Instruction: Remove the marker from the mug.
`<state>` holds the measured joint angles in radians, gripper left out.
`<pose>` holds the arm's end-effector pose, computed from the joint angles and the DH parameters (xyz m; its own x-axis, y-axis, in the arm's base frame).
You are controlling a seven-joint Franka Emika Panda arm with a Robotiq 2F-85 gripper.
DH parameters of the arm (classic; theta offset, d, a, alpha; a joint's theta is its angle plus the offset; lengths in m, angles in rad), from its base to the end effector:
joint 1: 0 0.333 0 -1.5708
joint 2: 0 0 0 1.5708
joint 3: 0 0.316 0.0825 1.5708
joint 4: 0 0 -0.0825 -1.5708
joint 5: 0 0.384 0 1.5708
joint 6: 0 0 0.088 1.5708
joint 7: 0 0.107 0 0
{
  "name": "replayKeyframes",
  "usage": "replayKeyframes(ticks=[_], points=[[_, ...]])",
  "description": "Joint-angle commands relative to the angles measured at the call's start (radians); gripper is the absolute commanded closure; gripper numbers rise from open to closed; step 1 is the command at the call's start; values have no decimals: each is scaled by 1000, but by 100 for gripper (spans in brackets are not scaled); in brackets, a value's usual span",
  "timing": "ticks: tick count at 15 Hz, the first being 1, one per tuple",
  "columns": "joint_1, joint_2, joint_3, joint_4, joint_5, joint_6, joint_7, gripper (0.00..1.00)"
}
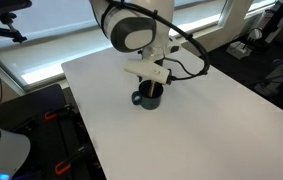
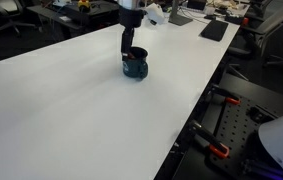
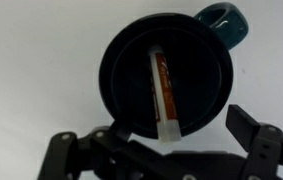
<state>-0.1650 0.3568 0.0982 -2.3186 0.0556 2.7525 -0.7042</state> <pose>0.5289 -0.0362 0.1953 0.8329 0.5450 0.0964 0.5472 -0.8370 0.0041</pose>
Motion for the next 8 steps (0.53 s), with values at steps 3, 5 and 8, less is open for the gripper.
replayKeyframes(ticks=[3, 5, 8], points=[[-47, -1, 26, 15, 15, -24, -20, 0], [-49, -9, 24, 8, 8, -31, -18, 0], [-53, -22, 26, -2, 9, -35, -23, 0]])
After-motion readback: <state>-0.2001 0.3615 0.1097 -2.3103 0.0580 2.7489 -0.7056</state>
